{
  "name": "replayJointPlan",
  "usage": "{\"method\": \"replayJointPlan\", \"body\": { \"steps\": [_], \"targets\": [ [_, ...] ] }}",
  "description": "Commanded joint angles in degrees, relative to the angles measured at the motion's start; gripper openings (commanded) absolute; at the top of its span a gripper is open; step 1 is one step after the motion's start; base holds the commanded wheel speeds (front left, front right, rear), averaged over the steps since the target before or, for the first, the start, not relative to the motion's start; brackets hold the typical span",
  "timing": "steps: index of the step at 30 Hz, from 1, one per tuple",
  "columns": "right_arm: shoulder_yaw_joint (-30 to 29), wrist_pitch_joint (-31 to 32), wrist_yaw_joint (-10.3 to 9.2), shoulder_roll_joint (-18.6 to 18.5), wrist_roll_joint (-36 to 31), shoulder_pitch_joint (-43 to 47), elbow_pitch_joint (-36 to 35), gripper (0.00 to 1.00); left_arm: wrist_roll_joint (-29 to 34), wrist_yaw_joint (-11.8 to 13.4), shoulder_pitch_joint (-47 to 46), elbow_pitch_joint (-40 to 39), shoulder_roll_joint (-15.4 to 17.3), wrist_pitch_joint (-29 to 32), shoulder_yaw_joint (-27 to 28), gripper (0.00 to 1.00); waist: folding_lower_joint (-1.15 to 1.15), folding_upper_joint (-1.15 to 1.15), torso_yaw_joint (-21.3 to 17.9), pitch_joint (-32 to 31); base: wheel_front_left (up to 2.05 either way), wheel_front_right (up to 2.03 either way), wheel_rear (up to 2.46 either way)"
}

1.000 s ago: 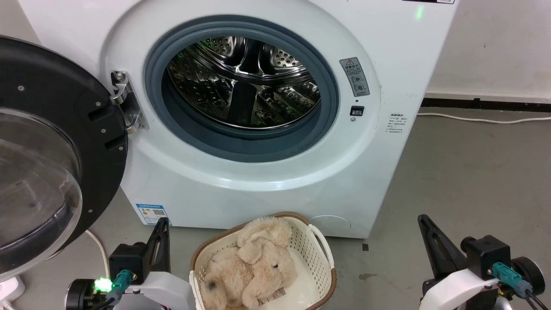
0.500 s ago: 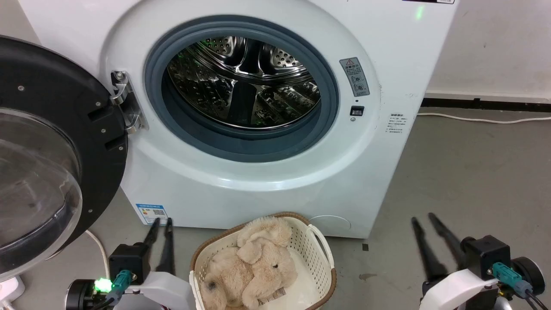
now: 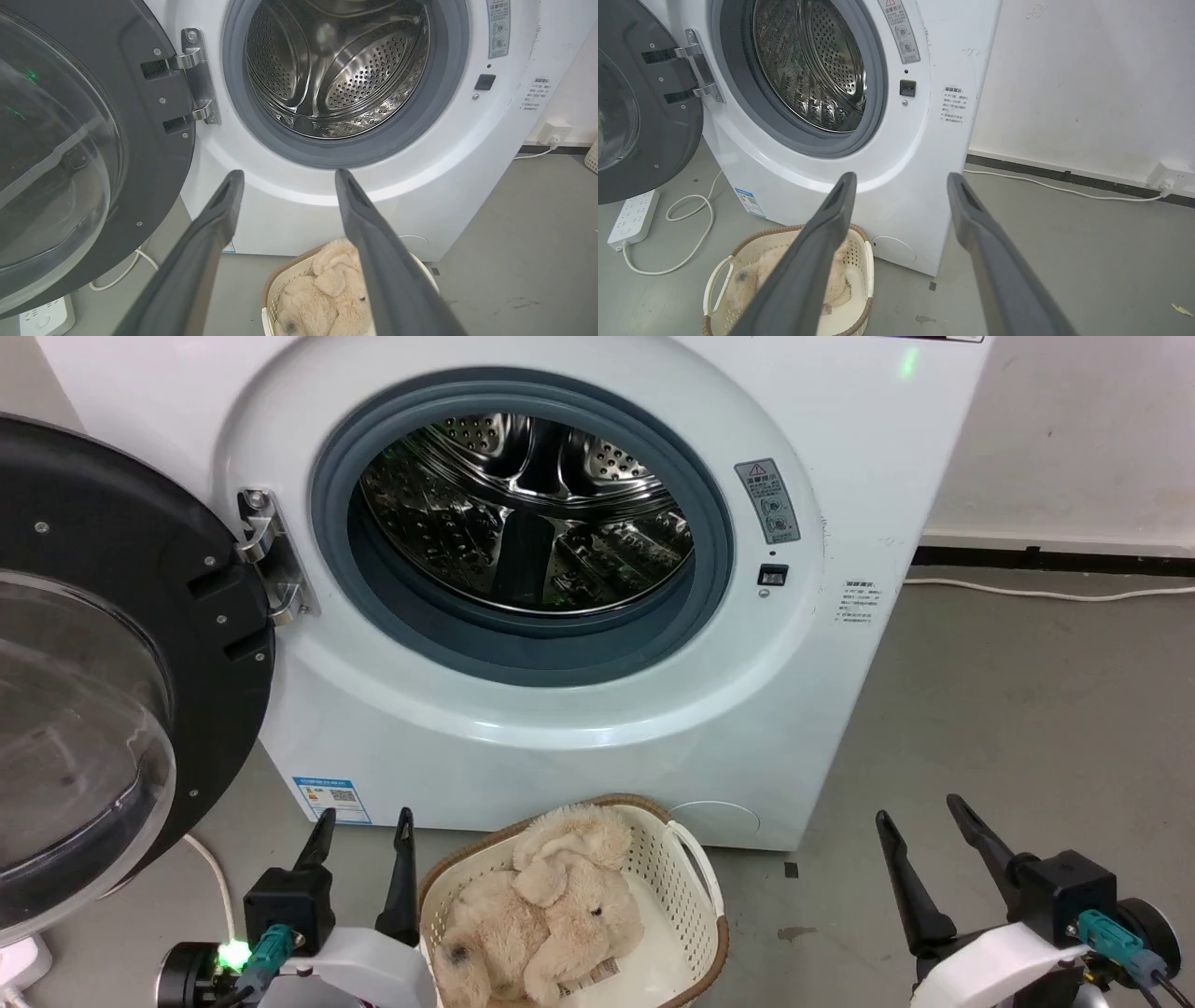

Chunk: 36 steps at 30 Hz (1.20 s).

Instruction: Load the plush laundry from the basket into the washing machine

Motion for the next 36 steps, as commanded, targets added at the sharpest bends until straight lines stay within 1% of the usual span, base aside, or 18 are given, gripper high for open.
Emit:
{"method": "replayJointPlan", "body": {
  "steps": [1,8,16,18,24,36],
  "targets": [
    [-0.1,-0.5,0.00,0.0,0.8,1.1,-0.1,1.00,-0.5,0.2,0.3,0.2,0.1,-0.5,-0.5,1.00,0.00,0.00,0.0,0.1,0.00,0.00,0.00],
    [-0.2,-1.1,0.01,0.0,2.1,1.2,-0.2,1.00,-1.6,0.1,-0.8,1.6,0.2,-0.4,-1.6,1.00,0.00,0.00,-0.3,0.9,0.00,0.00,0.00],
    [-0.3,-1.8,0.01,0.0,3.8,1.0,-0.2,1.00,-3.1,-0.1,-3.2,5.1,0.2,0.3,-3.0,1.00,0.00,0.00,-0.9,2.7,0.00,0.00,0.00],
    [-0.3,-2.2,0.01,0.0,4.6,0.8,-0.2,1.00,-3.9,-0.5,-4.9,7.5,0.3,1.1,-3.8,1.00,0.00,0.00,-1.3,4.0,0.00,0.00,0.00],
    [-0.3,-2.8,0.01,0.0,5.7,0.4,0.0,1.00,-5.2,-0.6,-7.1,10.9,0.3,2.8,-4.5,1.00,0.00,0.00,-2.0,5.9,0.00,0.00,0.00],
    [-0.3,-4.5,0.01,0.0,8.5,-0.5,0.5,1.00,-7.7,0.2,-13.0,18.5,0.5,6.6,-6.3,1.00,0.00,0.00,-3.7,11.7,0.00,0.00,0.00]
  ]
}}
